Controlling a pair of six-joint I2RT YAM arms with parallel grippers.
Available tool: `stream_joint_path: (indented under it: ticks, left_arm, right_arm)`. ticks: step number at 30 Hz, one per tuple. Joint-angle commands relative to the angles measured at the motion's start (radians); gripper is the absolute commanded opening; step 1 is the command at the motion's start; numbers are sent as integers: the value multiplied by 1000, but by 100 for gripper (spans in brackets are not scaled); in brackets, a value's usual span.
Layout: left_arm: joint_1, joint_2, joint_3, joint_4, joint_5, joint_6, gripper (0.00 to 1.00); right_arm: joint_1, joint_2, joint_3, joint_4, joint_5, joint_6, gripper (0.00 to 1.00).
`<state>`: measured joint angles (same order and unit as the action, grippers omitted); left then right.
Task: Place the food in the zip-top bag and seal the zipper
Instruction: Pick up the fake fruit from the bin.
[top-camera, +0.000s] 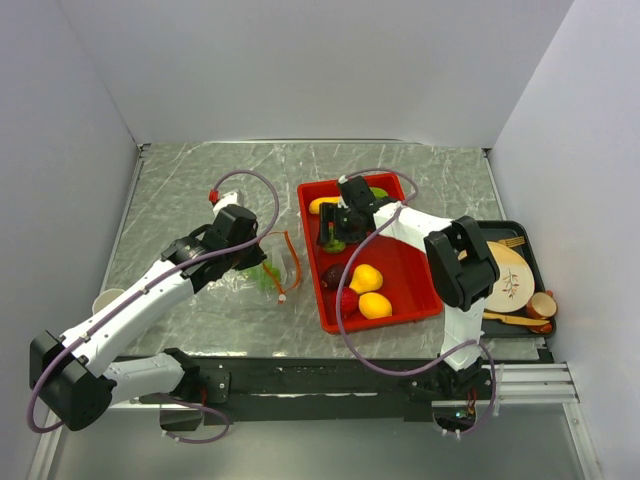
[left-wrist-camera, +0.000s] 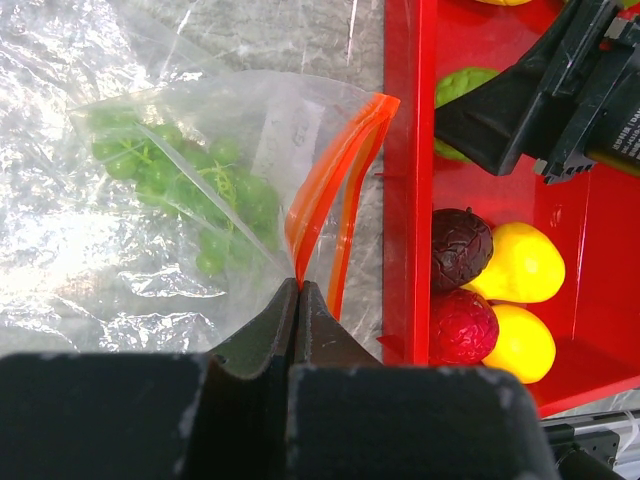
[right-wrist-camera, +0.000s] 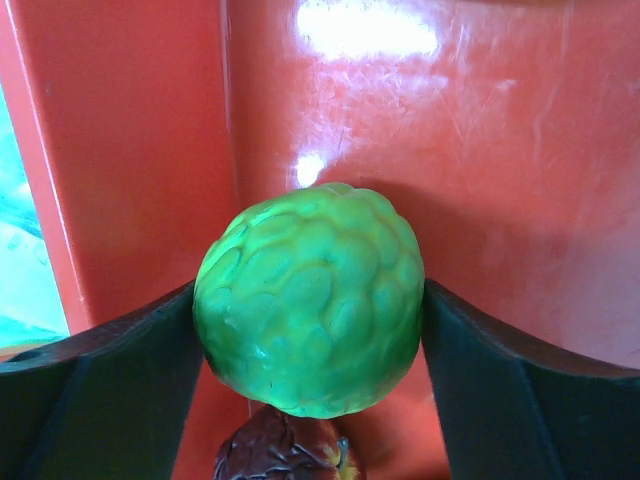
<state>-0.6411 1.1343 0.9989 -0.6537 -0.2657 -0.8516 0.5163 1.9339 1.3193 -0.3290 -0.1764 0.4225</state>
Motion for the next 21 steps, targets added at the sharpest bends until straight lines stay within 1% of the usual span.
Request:
stream_joint_path:
  ticks: [1, 3, 6, 9, 11, 16, 17, 21]
  left_arm:
    - [-2, -16, 4, 22, 2, 9, 2]
    - [-2, -21, 7, 23, 0, 9, 2]
    - [-2, -25, 3, 23, -1, 11, 2]
    - [-2, -25, -2, 23, 3, 6, 2]
    - [-2, -27, -3, 23, 3, 6, 2]
    - [-2, -28, -2, 28, 6, 6, 2]
    - [-2, -25, 0, 31, 8, 8, 2]
    - [-2, -11, 6, 34, 11, 10, 2]
  right_arm:
    - [-2, -26, 6, 16, 8, -1, 77]
    - [-2, -36, -2, 27, 9, -1, 75]
    - [-2, -50, -6, 31, 15, -1, 67]
    - [-1, -85, -12, 27, 26, 1, 63]
    - [-2, -119, -37, 33, 28, 4, 62]
    - [8, -288, -135, 77, 2, 59, 60]
    - [23, -340, -152, 88, -5, 68, 60]
    - [99, -435, -209, 117, -26, 111, 60]
